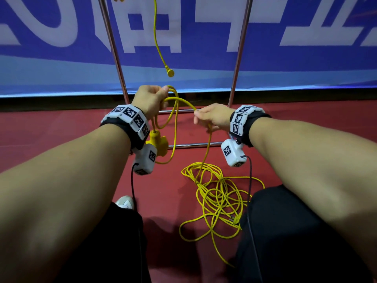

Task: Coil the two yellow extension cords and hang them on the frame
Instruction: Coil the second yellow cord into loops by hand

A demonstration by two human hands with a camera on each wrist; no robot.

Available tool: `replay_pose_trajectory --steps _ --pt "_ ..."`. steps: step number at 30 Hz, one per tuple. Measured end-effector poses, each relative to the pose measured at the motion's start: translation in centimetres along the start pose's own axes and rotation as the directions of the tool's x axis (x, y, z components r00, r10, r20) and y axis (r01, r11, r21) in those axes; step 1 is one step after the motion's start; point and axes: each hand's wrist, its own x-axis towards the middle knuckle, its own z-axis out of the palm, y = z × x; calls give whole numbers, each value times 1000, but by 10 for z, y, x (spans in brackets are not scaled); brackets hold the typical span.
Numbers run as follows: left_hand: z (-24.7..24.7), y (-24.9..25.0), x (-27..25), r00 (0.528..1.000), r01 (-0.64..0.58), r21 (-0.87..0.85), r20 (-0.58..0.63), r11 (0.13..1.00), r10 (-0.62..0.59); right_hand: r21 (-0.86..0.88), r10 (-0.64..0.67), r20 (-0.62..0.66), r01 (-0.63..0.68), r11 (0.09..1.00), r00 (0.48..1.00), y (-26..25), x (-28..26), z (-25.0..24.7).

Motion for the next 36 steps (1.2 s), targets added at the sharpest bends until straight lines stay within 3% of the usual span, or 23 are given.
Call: replay_pose_trajectory --steps 3,6,10,14,20,25,30,32,36 --pt "-2 -5 -4 992 -113 112 60 987 106 1 -51 -163 52 999 985 -9 2 -10" --pt "-2 -11 -4 981 -162 201 139 966 136 -86 -150 -251 133 987 956 -23 6 -8" --pt "3 -7 -3 978 -177 224 149 958 146 -162 -186 -246 149 976 951 -35 14 11" --pt "4 0 -5 972 -186 161 177 969 157 -110 -219 -249 197 974 943 -39 15 24" --pt "1 -4 -6 955 -247 301 236 921 178 -224 -274 -185 231 947 944 -37 8 18" --pt "5 -2 -6 960 -225 388 244 894 135 -259 -232 -195 178 949 953 -34 9 9" --pt "4 -5 -4 936 -42 214 350 976 -37 -178 -194 -199 159 971 961 -30 10 4" --pt "2 -10 -3 925 -12 281 369 960 -96 -150 -196 -171 171 974 966 -31 8 5" --pt "7 -12 -1 934 -72 520 335 851 -126 -162 -206 -159 180 970 965 -31 6 8"
